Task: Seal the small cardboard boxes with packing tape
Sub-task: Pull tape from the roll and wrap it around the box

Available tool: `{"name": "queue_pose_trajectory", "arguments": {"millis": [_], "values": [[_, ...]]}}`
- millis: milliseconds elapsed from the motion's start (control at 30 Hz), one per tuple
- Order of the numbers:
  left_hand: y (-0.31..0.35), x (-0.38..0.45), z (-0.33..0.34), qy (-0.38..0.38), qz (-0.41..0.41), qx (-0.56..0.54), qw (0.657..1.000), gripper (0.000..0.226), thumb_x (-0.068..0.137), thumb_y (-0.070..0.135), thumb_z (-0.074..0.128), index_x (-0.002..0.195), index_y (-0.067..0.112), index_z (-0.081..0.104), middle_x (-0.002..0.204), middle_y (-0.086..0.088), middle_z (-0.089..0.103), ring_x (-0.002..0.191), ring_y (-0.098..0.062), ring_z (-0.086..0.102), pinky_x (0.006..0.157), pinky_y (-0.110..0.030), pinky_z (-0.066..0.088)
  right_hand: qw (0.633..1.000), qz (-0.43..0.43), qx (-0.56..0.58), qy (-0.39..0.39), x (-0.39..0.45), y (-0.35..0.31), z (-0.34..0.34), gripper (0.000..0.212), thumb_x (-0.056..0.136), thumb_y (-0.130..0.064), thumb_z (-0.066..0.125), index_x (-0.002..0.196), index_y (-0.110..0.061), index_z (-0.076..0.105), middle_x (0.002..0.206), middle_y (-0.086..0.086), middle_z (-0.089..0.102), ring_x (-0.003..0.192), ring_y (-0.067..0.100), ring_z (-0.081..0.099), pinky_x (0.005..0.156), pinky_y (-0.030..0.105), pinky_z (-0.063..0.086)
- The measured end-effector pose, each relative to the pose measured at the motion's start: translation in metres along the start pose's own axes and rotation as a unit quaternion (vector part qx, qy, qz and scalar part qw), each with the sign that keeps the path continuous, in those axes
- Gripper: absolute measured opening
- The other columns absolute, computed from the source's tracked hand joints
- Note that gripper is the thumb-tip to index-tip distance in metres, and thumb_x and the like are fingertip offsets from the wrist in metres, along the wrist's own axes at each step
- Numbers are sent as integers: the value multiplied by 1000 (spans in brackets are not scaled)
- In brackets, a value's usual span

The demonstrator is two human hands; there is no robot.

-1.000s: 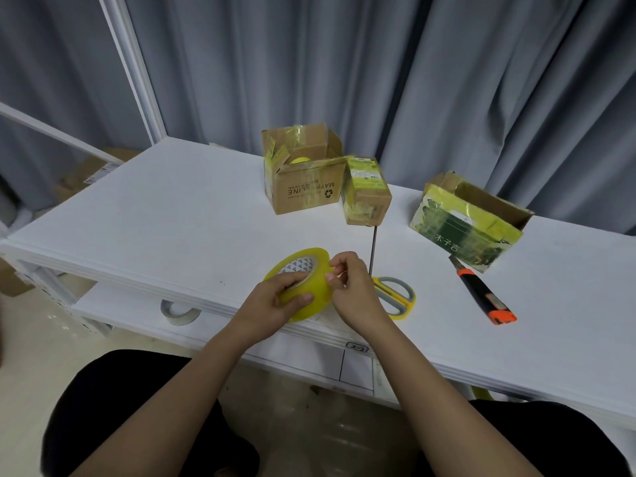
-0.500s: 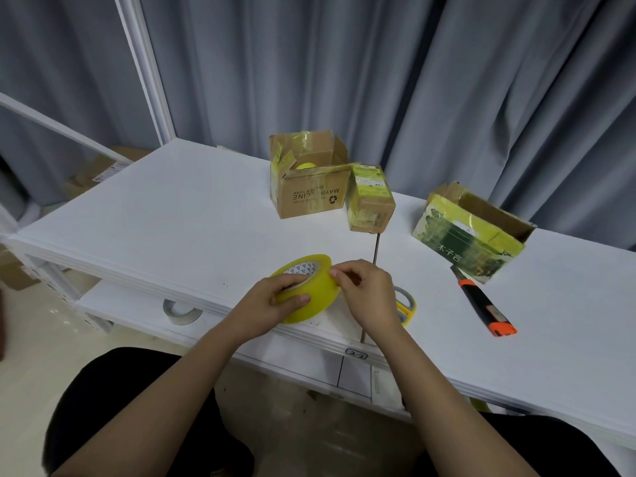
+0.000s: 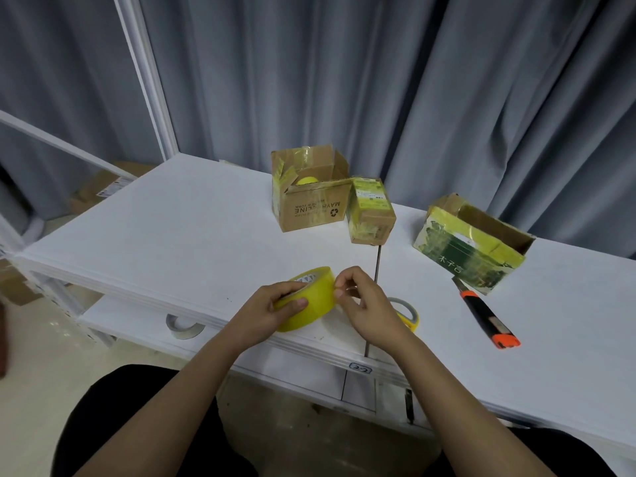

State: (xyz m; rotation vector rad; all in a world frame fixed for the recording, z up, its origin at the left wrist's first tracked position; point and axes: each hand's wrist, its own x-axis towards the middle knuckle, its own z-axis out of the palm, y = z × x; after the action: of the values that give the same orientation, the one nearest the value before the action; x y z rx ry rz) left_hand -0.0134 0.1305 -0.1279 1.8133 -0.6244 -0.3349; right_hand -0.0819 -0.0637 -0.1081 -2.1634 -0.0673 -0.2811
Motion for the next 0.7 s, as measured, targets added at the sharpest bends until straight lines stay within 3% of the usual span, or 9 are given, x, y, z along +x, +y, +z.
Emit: {"name": "queue_pose_trajectory", "arguments": {"millis": [167, 267, 400, 533, 700], "values": [[9, 1, 2, 3, -18, 28, 999, 29, 91, 19, 61, 120, 14, 64, 118, 1, 64, 108, -11, 59, 93, -25, 45, 999, 35, -3, 33, 8, -5, -2, 23, 89, 5, 52, 87, -18, 48, 85, -2, 56, 79, 9, 52, 73, 22, 43], [12, 0, 3, 15, -13, 52, 998, 31, 92, 19, 60, 122, 10, 62, 119, -3, 64, 111, -16, 59, 95, -30, 45, 999, 37, -9, 30, 14, -11, -1, 26, 89, 5, 49, 86, -20, 46, 84, -3, 54, 78, 9, 50, 73, 23, 42], [17, 7, -1, 82, 1, 109, 991, 36, 91, 24, 62, 125, 12, 60, 126, -7, 61, 118, -22, 54, 103, -38, 39, 998, -2, -8, 58, 12, -17, 5, 38, 88, 5, 47, 83, -32, 43, 84, -9, 52, 82, 5, 51, 74, 20, 43], [22, 12, -8, 122, 28, 199, 972, 40, 90, 27, 63, 126, 11, 60, 131, -7, 58, 126, -23, 48, 110, -40, 28, 993, 6, 77, 90, 16, -16, 9, 29, 90, 5, 51, 90, -24, 50, 91, -4, 57, 86, 7, 56, 79, 14, 43], [21, 6, -20, 111, 11, 114, 987, 28, 94, 24, 57, 121, 17, 62, 119, -2, 63, 115, -21, 55, 104, -43, 35, 989, -8, 132, 68, 32, -26, 10, 42, 81, 13, 54, 100, -24, 49, 91, -1, 56, 89, 7, 58, 86, 17, 46]]}}
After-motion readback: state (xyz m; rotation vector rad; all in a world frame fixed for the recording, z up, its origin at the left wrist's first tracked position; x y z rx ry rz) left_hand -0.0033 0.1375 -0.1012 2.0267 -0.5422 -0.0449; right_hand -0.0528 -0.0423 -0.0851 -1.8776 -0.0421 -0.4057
